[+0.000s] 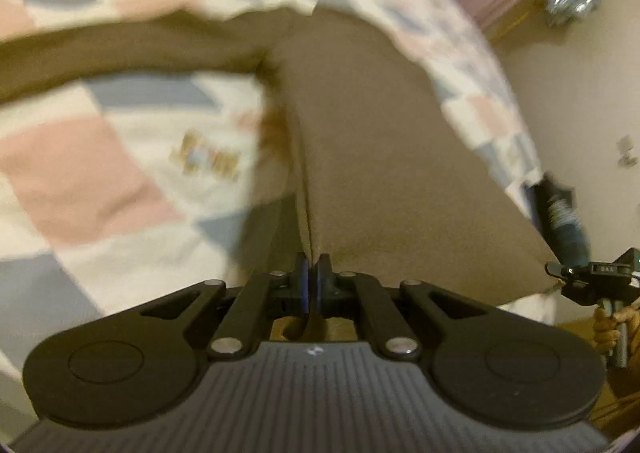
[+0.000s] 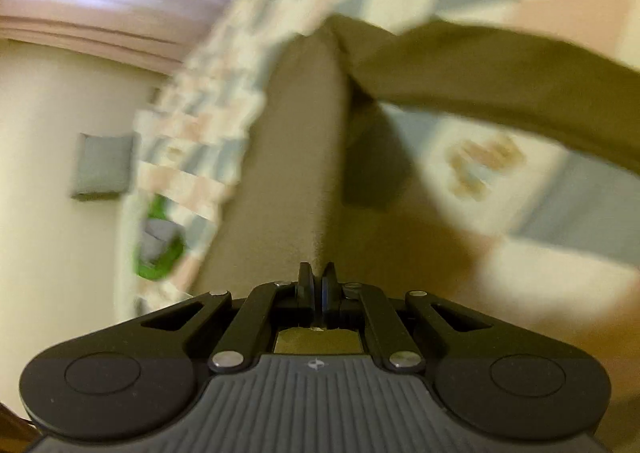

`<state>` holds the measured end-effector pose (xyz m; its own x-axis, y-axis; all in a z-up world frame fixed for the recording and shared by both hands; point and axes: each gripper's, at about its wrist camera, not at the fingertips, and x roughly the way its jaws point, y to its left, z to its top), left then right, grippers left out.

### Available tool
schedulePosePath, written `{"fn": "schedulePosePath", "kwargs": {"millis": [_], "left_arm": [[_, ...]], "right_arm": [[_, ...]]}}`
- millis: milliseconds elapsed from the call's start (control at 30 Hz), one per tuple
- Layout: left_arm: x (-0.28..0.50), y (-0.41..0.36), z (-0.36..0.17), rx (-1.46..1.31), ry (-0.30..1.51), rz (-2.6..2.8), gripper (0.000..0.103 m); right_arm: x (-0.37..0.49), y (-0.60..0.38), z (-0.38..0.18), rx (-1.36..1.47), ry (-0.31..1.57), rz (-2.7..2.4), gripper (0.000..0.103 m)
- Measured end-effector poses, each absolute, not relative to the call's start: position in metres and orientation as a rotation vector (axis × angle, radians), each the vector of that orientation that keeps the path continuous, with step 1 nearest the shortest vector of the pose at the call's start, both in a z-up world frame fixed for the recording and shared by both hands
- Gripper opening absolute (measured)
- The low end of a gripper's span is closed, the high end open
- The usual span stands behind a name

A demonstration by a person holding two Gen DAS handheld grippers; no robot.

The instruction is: Fold clothes

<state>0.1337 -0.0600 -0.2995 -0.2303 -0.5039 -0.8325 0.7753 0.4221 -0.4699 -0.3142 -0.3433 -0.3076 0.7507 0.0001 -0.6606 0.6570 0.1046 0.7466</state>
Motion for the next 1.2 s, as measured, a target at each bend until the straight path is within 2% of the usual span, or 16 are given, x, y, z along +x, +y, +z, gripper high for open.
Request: {"fn": "schedulePosePath", "kwargs": {"millis": [167, 267, 300, 333, 367, 400, 467, 533, 667, 733, 867, 900, 967, 1000, 1067, 1200], "left_arm": [[0.124, -0.044, -0.385, 0.431, 1.466, -1.074, 0.001], [0.111, -0.044, -0.398, 0.484, 1.42, -1.085, 0.002], [0.106, -0.046, -0.397, 0.514, 1.396, -1.089, 0.003], [0.101, -0.048, -0.393, 0.55, 1.372, -1.097, 0.006], [0.098, -0.047, -0.389, 0.574, 1.359, -1.101, 0.009], [0.097, -0.045, -0.384, 0.603, 1.348, -1.101, 0.01], [0.097, -0.036, -0.373, 0.654, 1.332, -1.078, 0.014], [0.099, -0.029, -0.359, 0.686, 1.319, -1.041, 0.012], [0.09, -0.039, -0.329, 0.66, 1.268, -1.063, 0.013], [0.083, -0.055, -0.321, 0.612, 1.252, -1.115, 0.014], [0.058, -0.105, -0.326, 0.578, 1.233, -1.203, 0.016], [0.052, -0.117, -0.328, 0.579, 1.231, -1.219, 0.016], [0.041, -0.133, -0.333, 0.581, 1.237, -1.246, 0.016], [0.035, -0.139, -0.335, 0.591, 1.239, -1.252, 0.016], [0.03, -0.146, -0.34, 0.614, 1.242, -1.263, 0.016], [0.028, -0.151, -0.348, 0.633, 1.265, -1.272, 0.016]], "right_arm": [[-0.316, -0.312, -0.4, 1.489, 0.77, -0.634, 0.002], [-0.307, -0.3, -0.426, 1.388, 0.847, -0.674, 0.003], [-0.302, -0.298, -0.424, 1.354, 0.859, -0.677, 0.007], [-0.3, -0.297, -0.42, 1.347, 0.86, -0.676, 0.02], [-0.299, -0.296, -0.415, 1.339, 0.865, -0.67, 0.026], [-0.3, -0.296, -0.408, 1.311, 0.878, -0.677, 0.037], [-0.31, -0.295, -0.387, 1.249, 0.882, -0.733, 0.042], [-0.334, -0.303, -0.373, 1.274, 0.81, -0.822, 0.044], [-0.403, -0.336, -0.364, 1.37, 0.525, -1.089, 0.046], [-0.433, -0.352, -0.375, 1.419, 0.367, -1.189, 0.049], [-0.455, -0.385, -0.412, 1.513, 0.251, -1.243, 0.056], [-0.45, -0.393, -0.419, 1.525, 0.246, -1.228, 0.056], [-0.439, -0.404, -0.423, 1.488, 0.27, -1.198, 0.014], [-0.436, -0.405, -0.418, 1.464, 0.275, -1.194, 0.001], [-0.432, -0.406, -0.406, 1.411, 0.279, -1.187, 0.001], [-0.452, -0.382, -0.329, 1.176, 0.163, -1.235, 0.001]]}}
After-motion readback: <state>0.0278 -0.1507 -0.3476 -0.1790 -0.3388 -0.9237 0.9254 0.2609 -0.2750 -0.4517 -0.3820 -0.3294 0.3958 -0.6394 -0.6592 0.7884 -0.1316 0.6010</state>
